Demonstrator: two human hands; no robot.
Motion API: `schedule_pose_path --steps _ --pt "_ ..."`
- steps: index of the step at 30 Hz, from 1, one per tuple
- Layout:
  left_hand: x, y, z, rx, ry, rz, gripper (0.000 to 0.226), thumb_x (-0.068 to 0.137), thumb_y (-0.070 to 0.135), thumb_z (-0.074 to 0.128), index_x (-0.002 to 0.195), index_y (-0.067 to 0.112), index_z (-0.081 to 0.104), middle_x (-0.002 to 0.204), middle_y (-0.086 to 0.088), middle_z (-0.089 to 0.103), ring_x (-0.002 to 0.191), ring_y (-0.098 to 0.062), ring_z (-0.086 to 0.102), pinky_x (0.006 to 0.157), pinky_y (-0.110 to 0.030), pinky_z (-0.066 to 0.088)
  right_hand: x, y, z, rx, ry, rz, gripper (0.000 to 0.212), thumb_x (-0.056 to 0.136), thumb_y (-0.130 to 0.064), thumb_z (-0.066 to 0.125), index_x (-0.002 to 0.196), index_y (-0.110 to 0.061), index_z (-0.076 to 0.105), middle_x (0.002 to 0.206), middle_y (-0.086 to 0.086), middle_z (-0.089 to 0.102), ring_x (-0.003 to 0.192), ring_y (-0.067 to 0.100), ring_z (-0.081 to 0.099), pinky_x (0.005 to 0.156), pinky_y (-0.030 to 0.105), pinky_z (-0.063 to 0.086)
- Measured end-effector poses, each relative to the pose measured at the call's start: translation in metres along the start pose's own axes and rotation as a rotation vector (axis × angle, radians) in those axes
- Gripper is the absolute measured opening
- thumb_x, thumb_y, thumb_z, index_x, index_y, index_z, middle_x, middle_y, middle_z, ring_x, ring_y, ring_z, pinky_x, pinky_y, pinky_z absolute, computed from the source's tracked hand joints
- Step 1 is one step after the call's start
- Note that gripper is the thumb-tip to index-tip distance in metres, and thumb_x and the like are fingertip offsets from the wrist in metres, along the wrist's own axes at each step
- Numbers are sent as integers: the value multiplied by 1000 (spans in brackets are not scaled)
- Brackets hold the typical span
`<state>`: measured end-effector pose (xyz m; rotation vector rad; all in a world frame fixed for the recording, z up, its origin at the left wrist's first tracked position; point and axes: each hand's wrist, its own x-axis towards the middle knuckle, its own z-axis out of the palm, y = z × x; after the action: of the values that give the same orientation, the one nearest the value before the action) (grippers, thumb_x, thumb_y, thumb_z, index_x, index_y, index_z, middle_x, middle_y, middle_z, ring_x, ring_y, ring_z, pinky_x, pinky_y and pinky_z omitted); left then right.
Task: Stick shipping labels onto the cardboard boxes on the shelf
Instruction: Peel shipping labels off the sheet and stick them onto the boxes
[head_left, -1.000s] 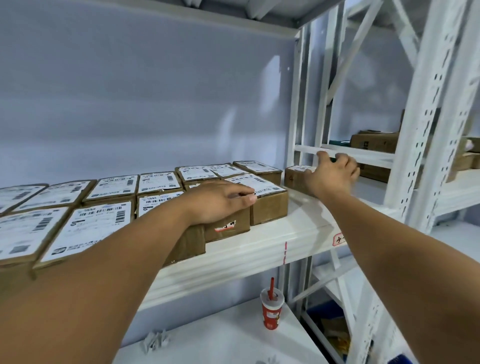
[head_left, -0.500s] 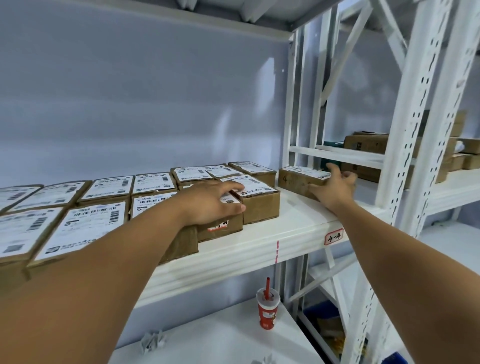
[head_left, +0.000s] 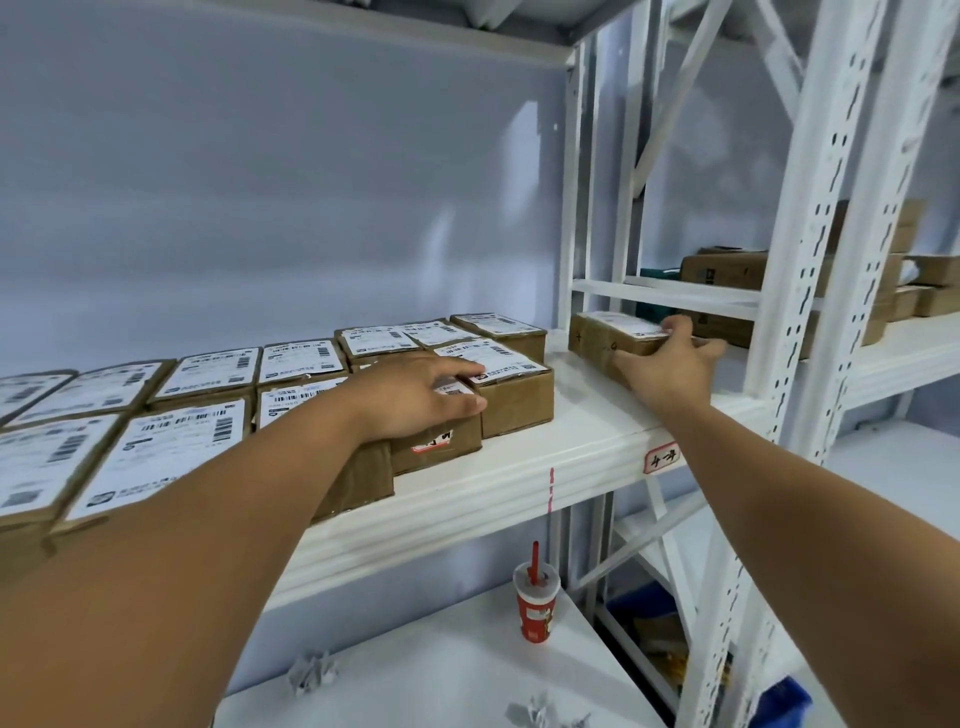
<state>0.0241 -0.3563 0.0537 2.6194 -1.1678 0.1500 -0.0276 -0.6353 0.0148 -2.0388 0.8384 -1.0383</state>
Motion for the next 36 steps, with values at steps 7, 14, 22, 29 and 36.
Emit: schedule_pose_path --steps 7,14,22,29,36 --pt "-2 2 -2 -15 -6 0 50 88 58 46 136 43 42 148 9 37 134 -14 35 107 -29 28 -26 -8 -11 82 -81 -39 71 71 -46 69 133 -34 37 128 9 23 93 25 47 92 31 43" --pt "-5 4 -3 -36 52 11 49 86 60 48 131 41 49 143 8 45 129 -15 42 102 -28 33 -40 -20 -10 10 -323 -101 67 78 -46 69 138 -34 42 133 7 22 110 29 49 104 33 38" --pt "-19 19 -16 617 605 235 43 96 46 32 94 18 65 84 1 69 78 -23 64 62 -29 43 -61 -35 7 38 -340 -143 52 89 -57 50 134 -31 48 147 7 24 136 26 30 112 36 24" --pt "-69 16 -24 728 642 211 13 81 24 60 75 13 64 67 -3 63 63 -26 58 52 -28 40 -114 -80 20 39 18 -565 35 91 -42 53 121 -25 58 127 4 47 126 21 32 108 37 28" --pt "-163 -53 -42 714 504 29 61 86 62 29 96 17 70 93 -3 70 86 -28 63 68 -37 50 -204 -136 36 -15 -382 -1129 52 87 -52 49 128 -21 55 127 1 59 123 19 45 102 32 34"
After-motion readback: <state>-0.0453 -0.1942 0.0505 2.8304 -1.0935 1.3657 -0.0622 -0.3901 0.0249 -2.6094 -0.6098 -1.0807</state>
